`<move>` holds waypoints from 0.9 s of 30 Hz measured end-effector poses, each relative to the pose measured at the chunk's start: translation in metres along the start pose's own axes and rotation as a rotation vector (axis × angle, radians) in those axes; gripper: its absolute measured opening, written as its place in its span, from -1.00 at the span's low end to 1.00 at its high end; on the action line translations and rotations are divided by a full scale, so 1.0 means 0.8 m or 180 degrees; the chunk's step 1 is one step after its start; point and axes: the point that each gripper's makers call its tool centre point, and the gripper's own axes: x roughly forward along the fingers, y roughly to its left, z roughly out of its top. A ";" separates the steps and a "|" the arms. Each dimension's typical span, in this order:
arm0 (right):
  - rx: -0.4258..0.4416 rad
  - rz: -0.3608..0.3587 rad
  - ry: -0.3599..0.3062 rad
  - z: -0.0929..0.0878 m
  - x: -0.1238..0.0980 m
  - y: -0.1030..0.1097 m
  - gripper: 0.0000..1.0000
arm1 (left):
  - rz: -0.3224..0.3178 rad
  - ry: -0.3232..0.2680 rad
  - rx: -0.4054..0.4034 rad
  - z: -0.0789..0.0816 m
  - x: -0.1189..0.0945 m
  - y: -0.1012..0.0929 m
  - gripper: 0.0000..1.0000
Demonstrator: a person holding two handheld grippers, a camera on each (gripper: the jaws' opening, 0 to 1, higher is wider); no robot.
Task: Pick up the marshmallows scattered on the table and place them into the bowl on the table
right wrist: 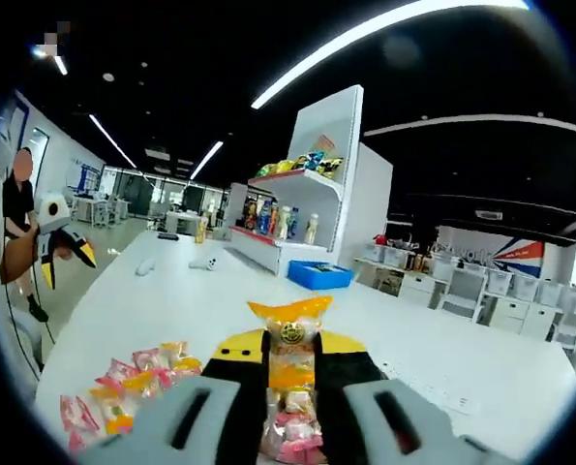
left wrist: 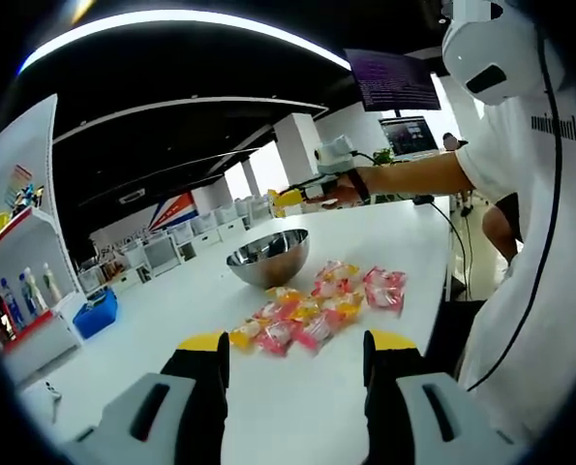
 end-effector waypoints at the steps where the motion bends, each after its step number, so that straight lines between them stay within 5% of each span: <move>1: -0.0023 0.0006 0.0017 -0.005 0.002 0.004 -0.64 | 0.0000 -0.0002 -0.0012 -0.001 0.000 0.000 0.13; 7: -0.0010 0.0007 0.0106 -0.028 0.007 0.013 -0.63 | 0.0005 0.0041 -0.0031 -0.008 0.004 0.000 0.13; 27: 0.0195 -0.0096 0.0175 -0.042 0.011 0.002 -0.40 | 0.0051 0.0072 -0.0009 -0.006 0.000 0.005 0.13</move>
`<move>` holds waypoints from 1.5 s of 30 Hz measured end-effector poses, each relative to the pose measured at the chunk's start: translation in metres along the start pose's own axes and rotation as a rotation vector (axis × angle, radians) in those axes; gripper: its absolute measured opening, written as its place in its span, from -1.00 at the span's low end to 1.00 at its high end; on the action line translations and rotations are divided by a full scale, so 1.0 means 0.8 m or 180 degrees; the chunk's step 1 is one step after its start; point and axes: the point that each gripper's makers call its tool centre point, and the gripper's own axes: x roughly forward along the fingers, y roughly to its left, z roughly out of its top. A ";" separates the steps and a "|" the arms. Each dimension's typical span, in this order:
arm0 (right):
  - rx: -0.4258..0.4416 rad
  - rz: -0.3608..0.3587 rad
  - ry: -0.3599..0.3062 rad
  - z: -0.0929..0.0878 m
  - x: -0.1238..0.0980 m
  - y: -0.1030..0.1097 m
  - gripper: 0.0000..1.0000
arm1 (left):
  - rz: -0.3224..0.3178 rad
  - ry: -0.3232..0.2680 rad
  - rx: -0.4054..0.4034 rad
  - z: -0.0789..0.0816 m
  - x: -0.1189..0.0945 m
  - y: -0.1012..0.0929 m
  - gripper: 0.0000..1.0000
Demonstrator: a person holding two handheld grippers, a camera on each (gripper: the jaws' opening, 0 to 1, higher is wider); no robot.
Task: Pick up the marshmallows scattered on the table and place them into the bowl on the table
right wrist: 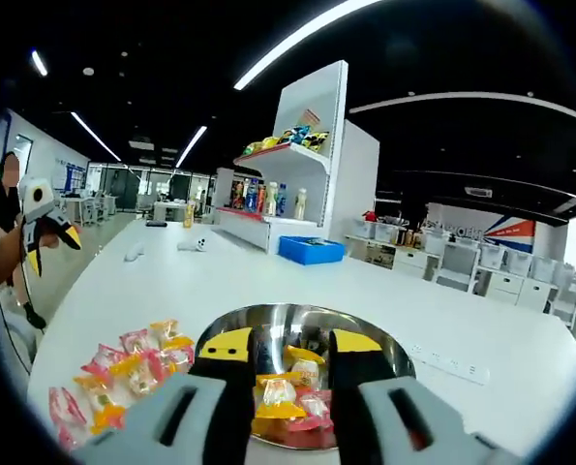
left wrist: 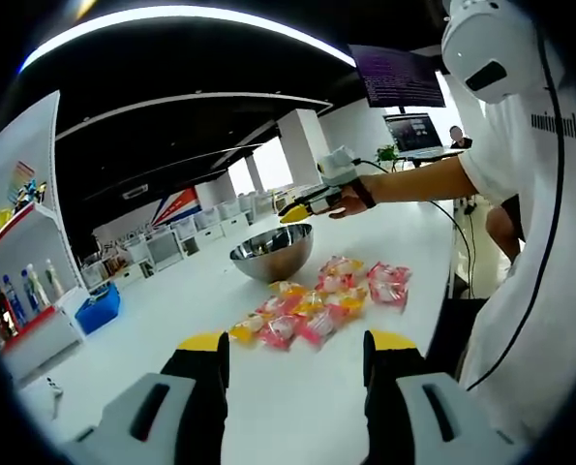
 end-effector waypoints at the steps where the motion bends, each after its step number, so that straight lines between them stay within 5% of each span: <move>1: 0.0005 0.0009 -0.0025 0.004 -0.001 0.002 -0.40 | 0.0006 -0.0002 0.0003 0.001 0.000 0.000 0.13; 31: -0.0154 0.0090 -0.0363 0.055 -0.058 0.031 -0.30 | 0.0059 -0.0035 0.0022 0.005 -0.007 0.002 0.13; 45: -0.0285 -0.0147 -0.0434 0.049 -0.134 0.017 -0.22 | 0.0081 -0.0061 0.0017 0.007 -0.010 0.005 0.13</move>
